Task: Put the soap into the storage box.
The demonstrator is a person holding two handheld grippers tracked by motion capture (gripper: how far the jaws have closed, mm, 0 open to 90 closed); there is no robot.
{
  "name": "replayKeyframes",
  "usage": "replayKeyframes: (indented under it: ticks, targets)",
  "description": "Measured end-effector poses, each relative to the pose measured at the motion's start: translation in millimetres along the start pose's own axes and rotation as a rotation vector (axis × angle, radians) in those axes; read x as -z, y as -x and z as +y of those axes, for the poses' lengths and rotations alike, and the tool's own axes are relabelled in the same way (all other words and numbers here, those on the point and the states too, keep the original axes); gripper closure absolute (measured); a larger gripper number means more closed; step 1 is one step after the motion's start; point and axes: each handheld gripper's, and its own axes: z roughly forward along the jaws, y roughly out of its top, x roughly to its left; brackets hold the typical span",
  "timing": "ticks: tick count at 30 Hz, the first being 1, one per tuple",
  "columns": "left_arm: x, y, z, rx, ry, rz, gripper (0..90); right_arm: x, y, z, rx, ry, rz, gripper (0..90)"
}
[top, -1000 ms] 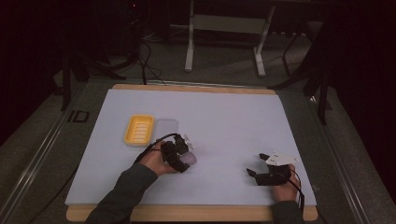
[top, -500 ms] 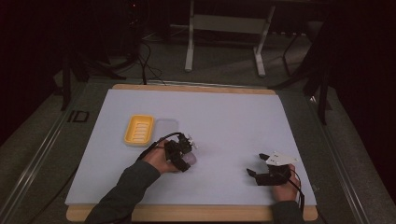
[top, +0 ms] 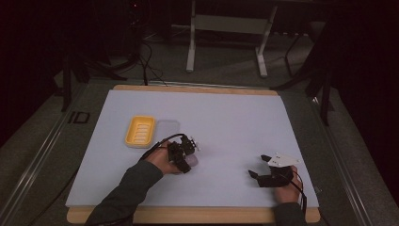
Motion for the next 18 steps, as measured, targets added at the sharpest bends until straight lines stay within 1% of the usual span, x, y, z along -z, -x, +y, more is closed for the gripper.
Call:
replayKeyframes:
  ticks: [6, 11, 18]
  targets:
    - [-1.3, 0.8, 2.5, -0.010, -0.020, 0.006, 44.8, 0.0, 0.1, 0.0, 0.001, 0.000, 0.000, 17.4]
    - [-2.6, 1.5, 5.6, -0.009, -0.031, 0.011, 44.9, -0.1, 0.0, 0.0, 0.000, -0.001, 0.000, 17.4]
    - [-5.6, 0.1, 10.3, -0.010, -0.054, 0.000, 44.8, -0.3, 0.0, 0.2, 0.001, -0.005, 0.000, 17.4]
